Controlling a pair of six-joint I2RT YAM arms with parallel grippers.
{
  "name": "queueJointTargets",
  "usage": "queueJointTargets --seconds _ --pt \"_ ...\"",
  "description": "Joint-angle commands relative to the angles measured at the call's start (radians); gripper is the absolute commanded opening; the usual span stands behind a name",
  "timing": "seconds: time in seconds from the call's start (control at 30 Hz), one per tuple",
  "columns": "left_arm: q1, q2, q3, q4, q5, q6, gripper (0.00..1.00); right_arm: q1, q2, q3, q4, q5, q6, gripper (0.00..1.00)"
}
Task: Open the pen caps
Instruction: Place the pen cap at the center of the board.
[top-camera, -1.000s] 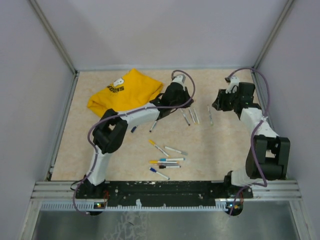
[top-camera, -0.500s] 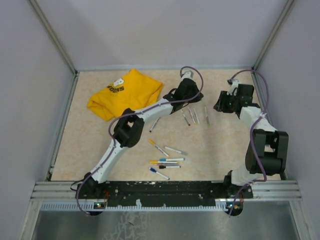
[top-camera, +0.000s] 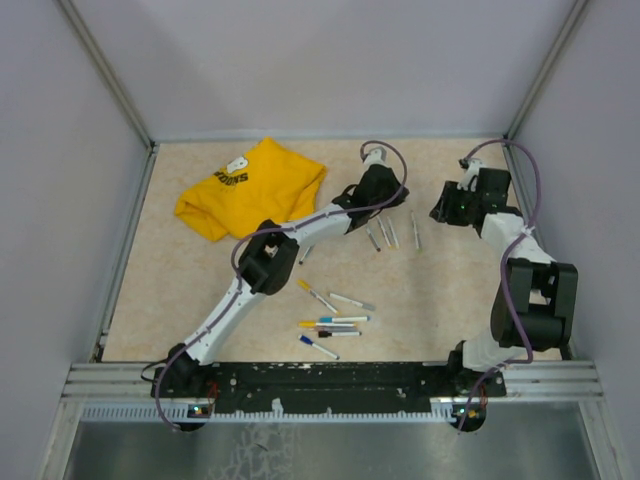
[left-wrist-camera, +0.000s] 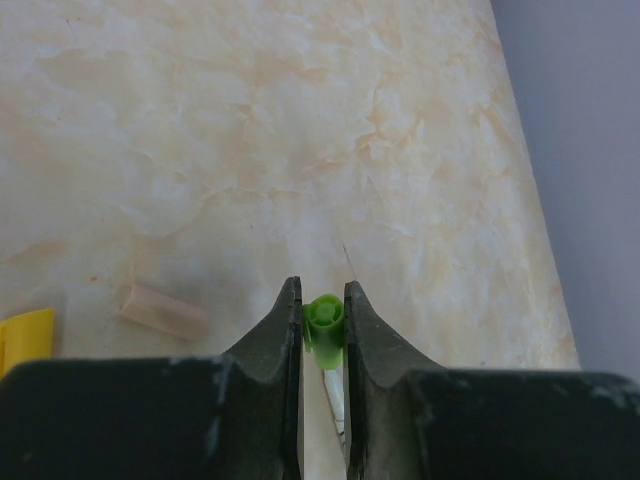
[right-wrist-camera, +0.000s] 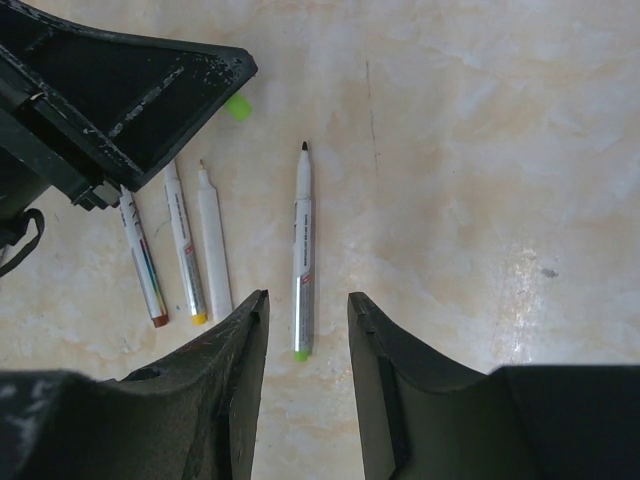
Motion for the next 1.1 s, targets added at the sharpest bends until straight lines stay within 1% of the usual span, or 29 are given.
queueJointTargets --seconds 0.0,0.1,0.27,0.5,0.8,1.07 --pt "0.000 0.046 0.046 0.052 -0.004 -0.016 0.08 -0.010 -0.007 0.011 0.043 0.000 0.012 0.37" --pt "-0.001 0.059 0.049 0.058 0.004 -0.023 0.09 -0.010 -0.005 0.010 0.042 -0.004 0.012 0.37" --pt "-0.001 0.073 0.051 0.072 0.013 -0.024 0.15 -0.009 0.001 0.008 0.043 -0.017 0.018 0.37" --pt "-0.001 0.075 0.050 0.068 0.019 -0.016 0.26 -0.010 0.003 0.010 0.043 -0.022 0.020 0.37" --pt "0.007 0.058 0.050 0.057 0.010 0.003 0.30 -0.009 0.003 0.010 0.042 -0.023 0.022 0.37" --pt "0.010 0.032 0.050 0.041 -0.001 0.029 0.31 -0.010 0.003 0.010 0.041 -0.024 0.023 0.37"
